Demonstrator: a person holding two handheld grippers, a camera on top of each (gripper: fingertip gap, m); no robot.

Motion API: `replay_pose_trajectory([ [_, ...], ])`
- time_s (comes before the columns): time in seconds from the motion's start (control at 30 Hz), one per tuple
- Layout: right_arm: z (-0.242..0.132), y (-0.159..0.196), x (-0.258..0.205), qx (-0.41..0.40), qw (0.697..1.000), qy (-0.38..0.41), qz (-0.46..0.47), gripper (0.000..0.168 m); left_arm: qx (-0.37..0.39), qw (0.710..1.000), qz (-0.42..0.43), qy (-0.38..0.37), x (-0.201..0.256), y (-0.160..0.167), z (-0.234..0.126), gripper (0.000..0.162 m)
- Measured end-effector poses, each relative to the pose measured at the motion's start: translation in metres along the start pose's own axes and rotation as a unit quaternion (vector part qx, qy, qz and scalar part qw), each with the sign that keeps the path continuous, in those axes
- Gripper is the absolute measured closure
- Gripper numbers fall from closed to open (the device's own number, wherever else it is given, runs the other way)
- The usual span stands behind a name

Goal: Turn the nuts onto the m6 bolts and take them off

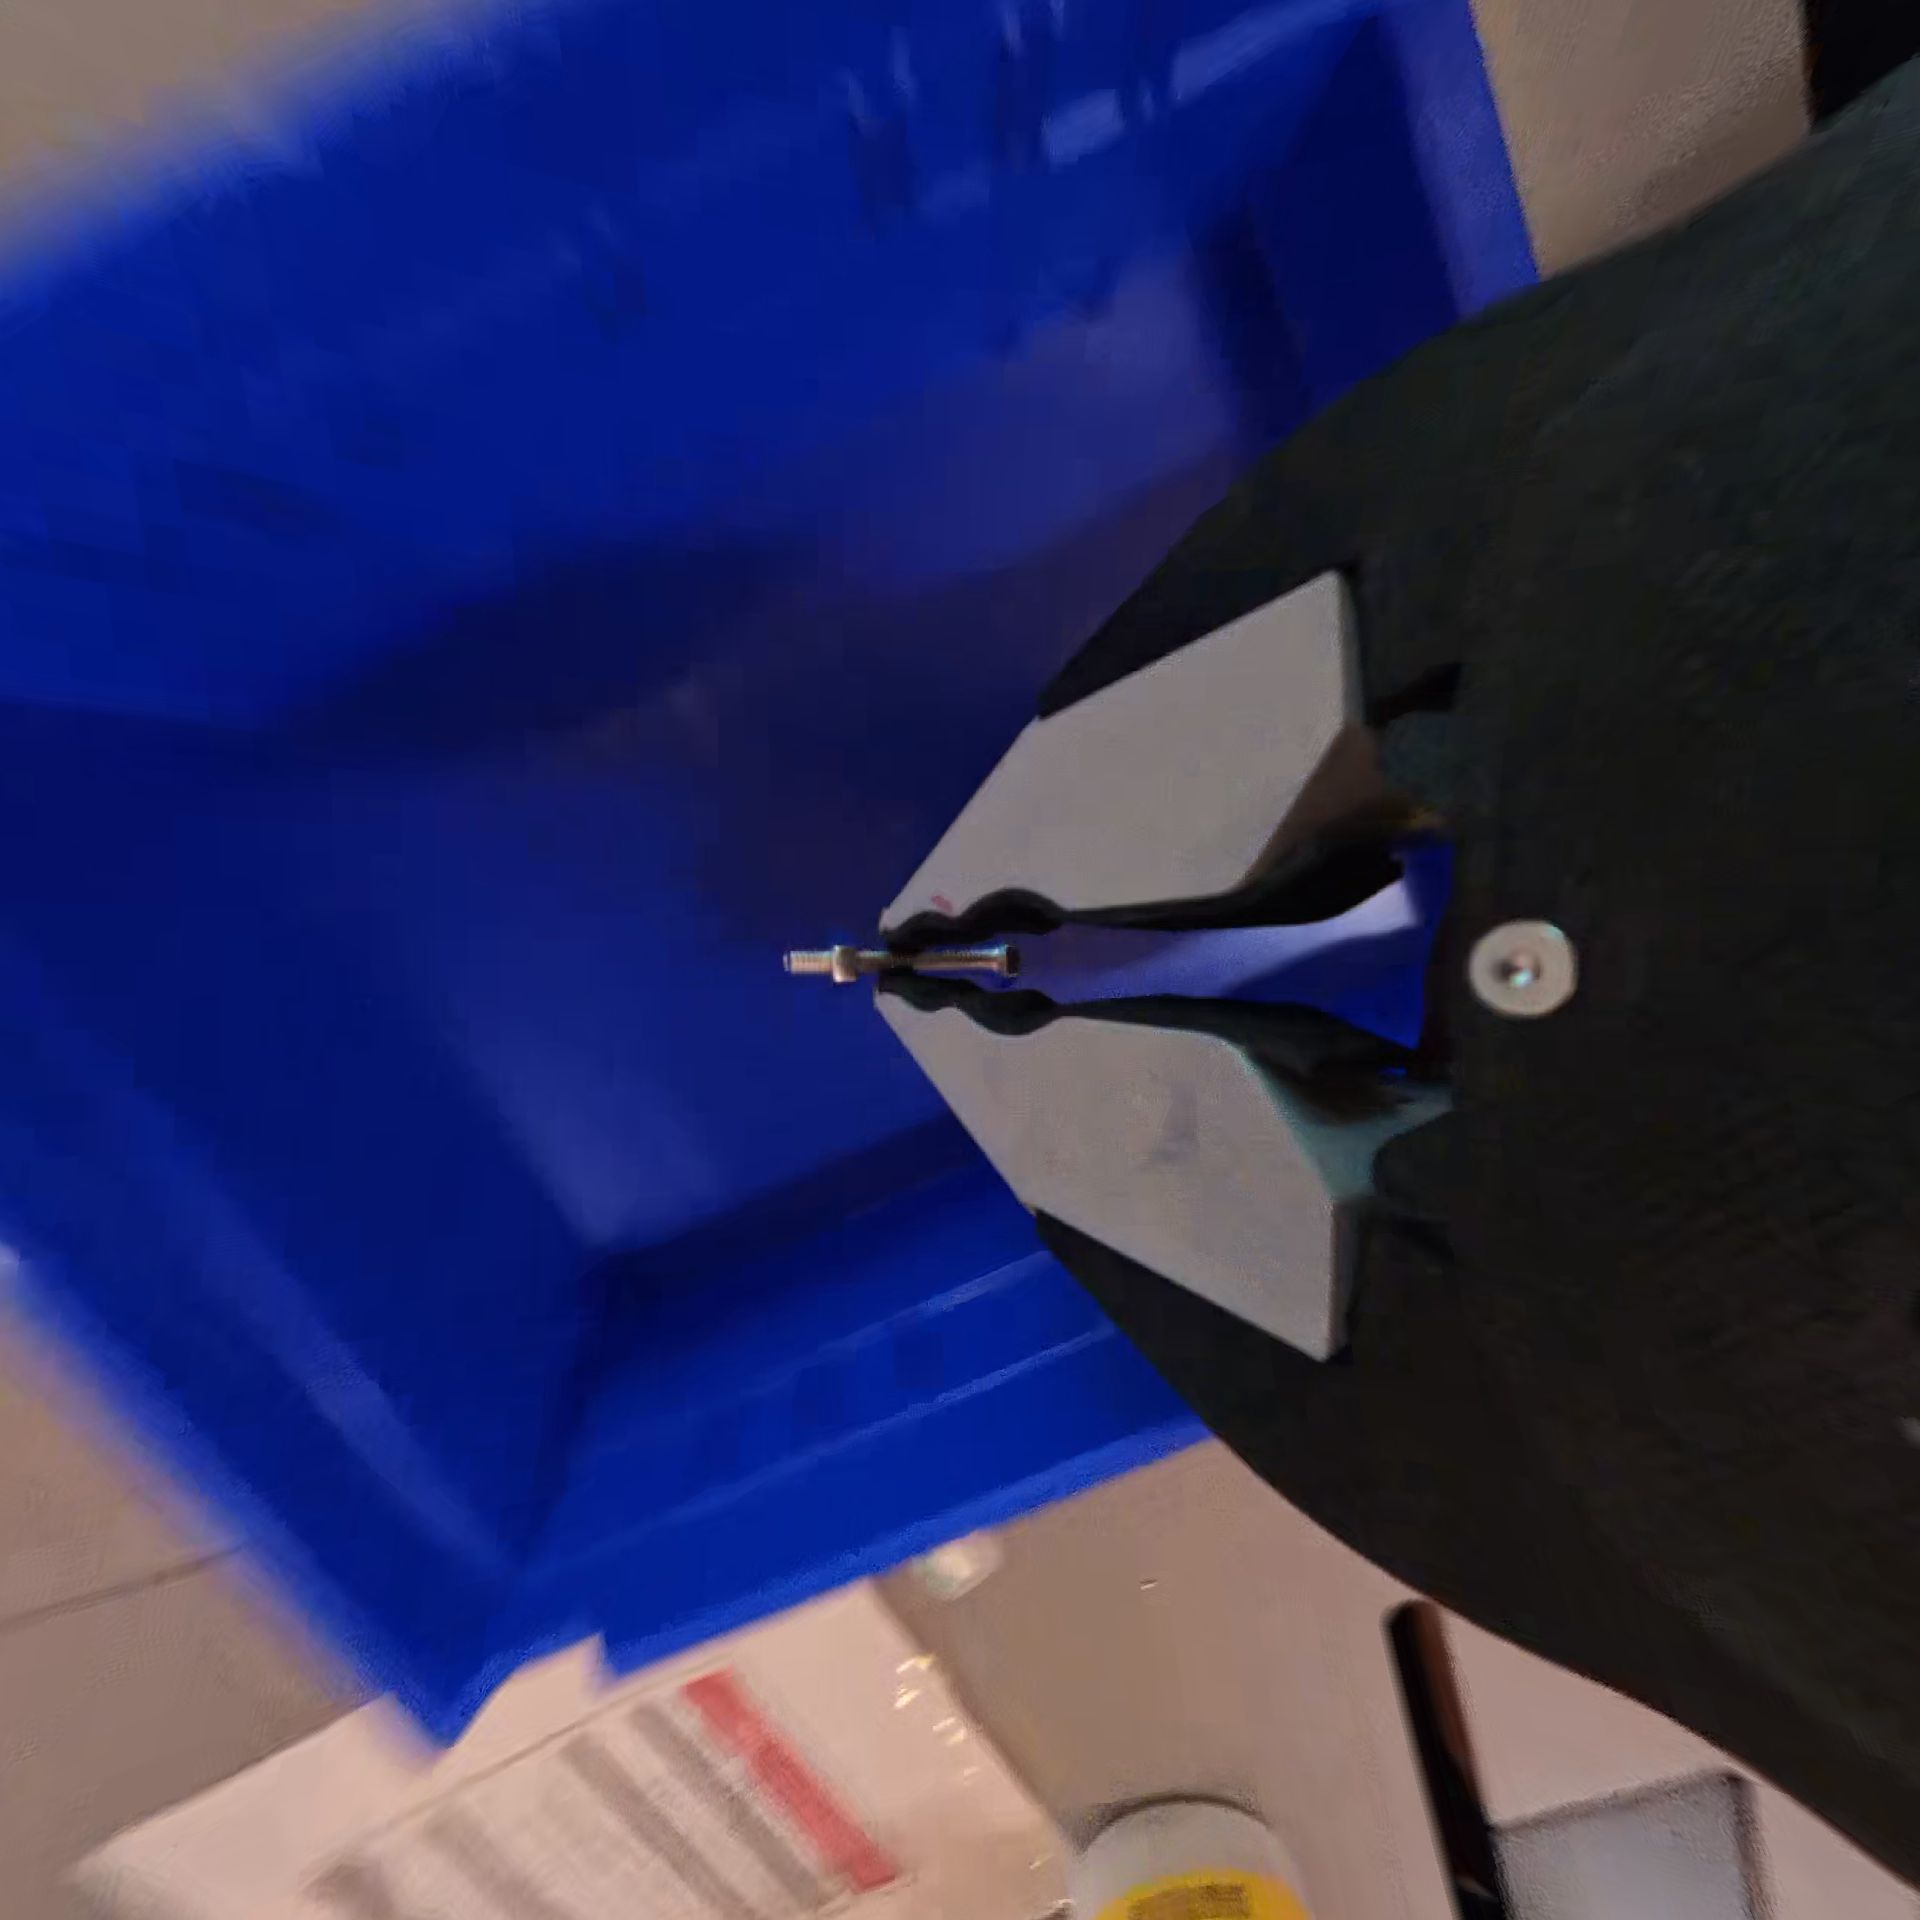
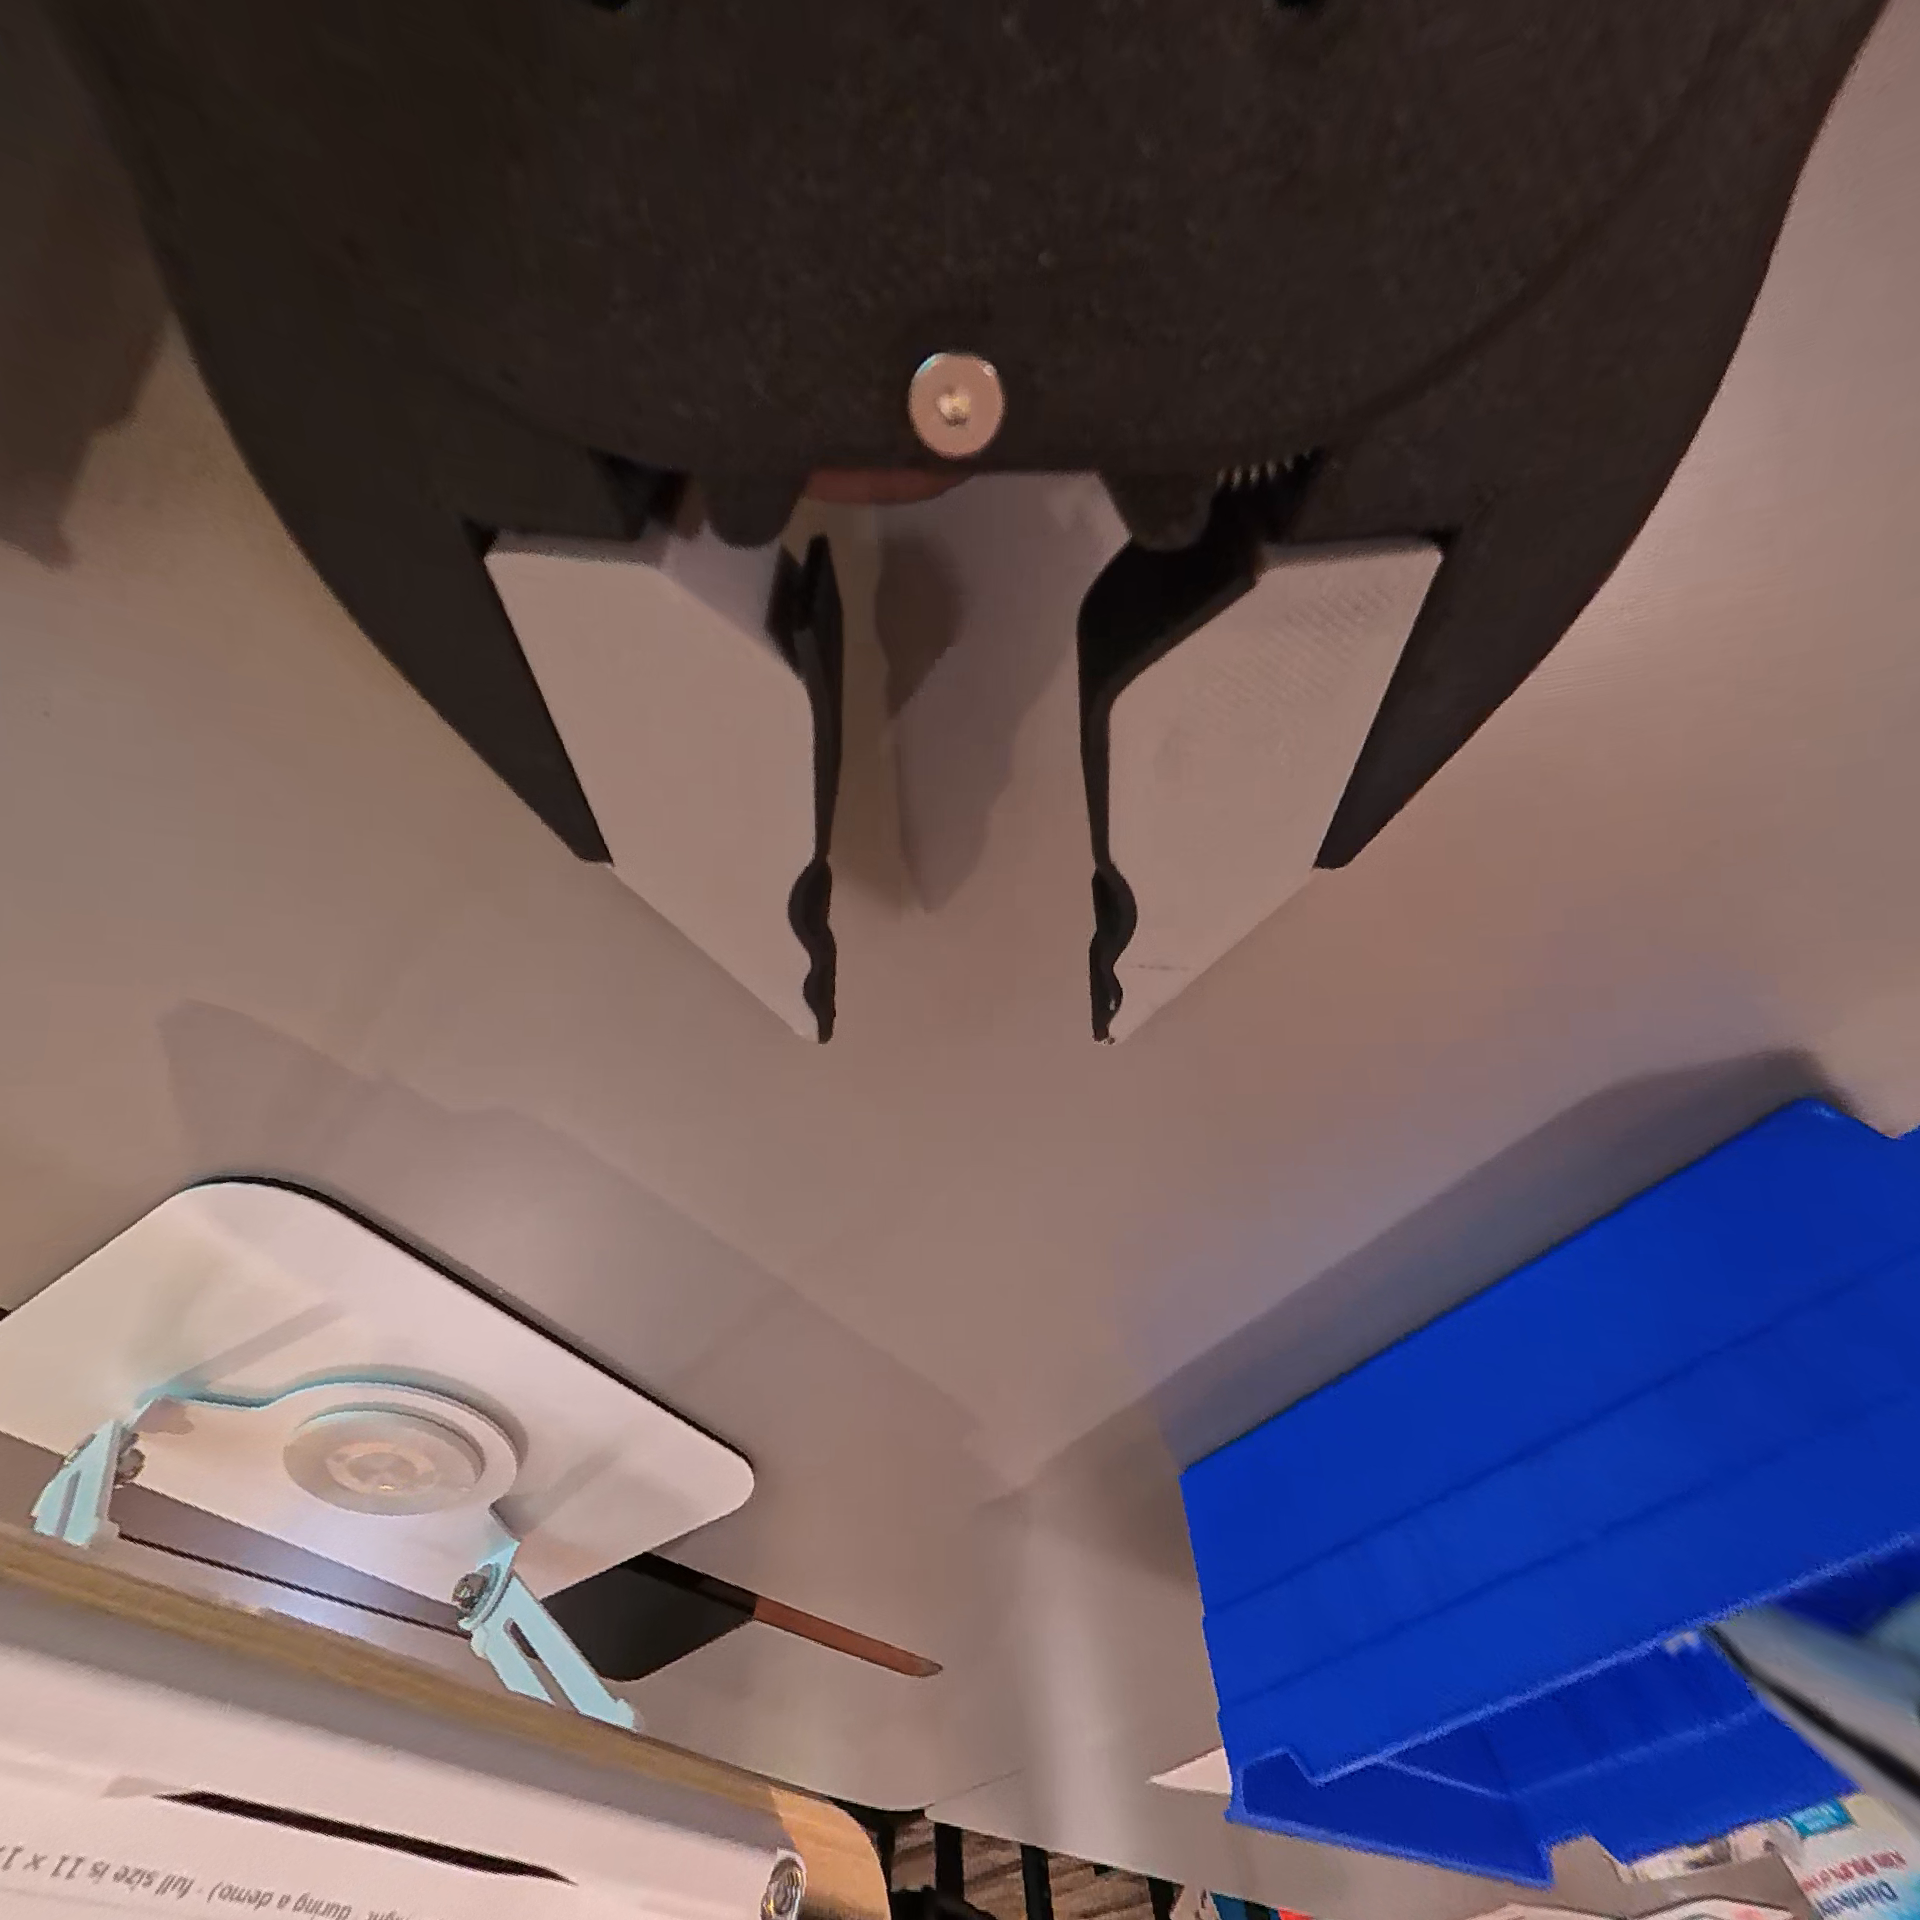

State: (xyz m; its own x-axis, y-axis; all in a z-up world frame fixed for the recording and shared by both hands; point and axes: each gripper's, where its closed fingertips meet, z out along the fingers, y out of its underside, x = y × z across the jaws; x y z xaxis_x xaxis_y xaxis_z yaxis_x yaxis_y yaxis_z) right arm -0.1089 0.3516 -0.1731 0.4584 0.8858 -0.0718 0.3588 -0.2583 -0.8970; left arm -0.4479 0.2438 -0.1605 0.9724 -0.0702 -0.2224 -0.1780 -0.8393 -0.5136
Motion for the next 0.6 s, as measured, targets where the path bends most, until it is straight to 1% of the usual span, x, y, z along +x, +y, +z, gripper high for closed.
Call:
replay_pose_trajectory([
  [0.07, -0.002, -0.004, -0.003, 0.011, 1.000, -0.013, 0.003, 0.122, 0.127, 0.992, -0.018, 0.020, 0.015, -0.053, -0.039, 0.159],
  [0.1, -0.003, -0.007, -0.004, 0.018, 1.000, -0.019, 0.006, 0.122, 0.191, 0.981, -0.019, 0.039, 0.030, -0.078, -0.064, 0.158],
  [0.17, -0.007, -0.014, -0.010, 0.036, 0.998, -0.043, 0.017, 0.120, 0.312, 0.946, 0.002, 0.089, 0.079, -0.122, -0.115, 0.159],
  [0.23, -0.016, -0.026, -0.021, 0.067, 0.993, -0.087, 0.037, 0.120, 0.394, 0.908, 0.037, 0.137, 0.140, -0.148, -0.149, 0.159],
  [0.27, -0.021, -0.033, -0.025, 0.087, 0.989, -0.106, 0.047, 0.120, 0.417, 0.893, 0.057, 0.157, 0.172, -0.155, -0.155, 0.159],
  [0.33, -0.035, -0.048, -0.024, 0.132, 0.981, -0.124, 0.062, 0.121, 0.443, 0.873, 0.075, 0.188, 0.228, -0.163, -0.149, 0.159],
  [0.4, -0.049, -0.062, -0.019, 0.175, 0.973, -0.134, 0.074, 0.121, 0.451, 0.863, 0.078, 0.213, 0.270, -0.166, -0.127, 0.159],
  [0.47, -0.060, -0.070, -0.012, 0.205, 0.966, -0.133, 0.082, 0.121, 0.457, 0.862, 0.074, 0.205, 0.290, -0.171, -0.099, 0.159],
  [0.5, -0.064, -0.072, -0.008, 0.214, 0.965, -0.128, 0.085, 0.121, 0.463, 0.858, 0.066, 0.214, 0.298, -0.174, -0.089, 0.159],
  [0.57, -0.066, -0.073, 0.002, 0.221, 0.965, -0.108, 0.093, 0.122, 0.460, 0.845, 0.047, 0.267, 0.314, -0.177, -0.075, 0.159],
  [0.6, -0.067, -0.073, 0.004, 0.223, 0.964, -0.107, 0.095, 0.121, 0.451, 0.845, 0.034, 0.286, 0.318, -0.178, -0.067, 0.159],
])
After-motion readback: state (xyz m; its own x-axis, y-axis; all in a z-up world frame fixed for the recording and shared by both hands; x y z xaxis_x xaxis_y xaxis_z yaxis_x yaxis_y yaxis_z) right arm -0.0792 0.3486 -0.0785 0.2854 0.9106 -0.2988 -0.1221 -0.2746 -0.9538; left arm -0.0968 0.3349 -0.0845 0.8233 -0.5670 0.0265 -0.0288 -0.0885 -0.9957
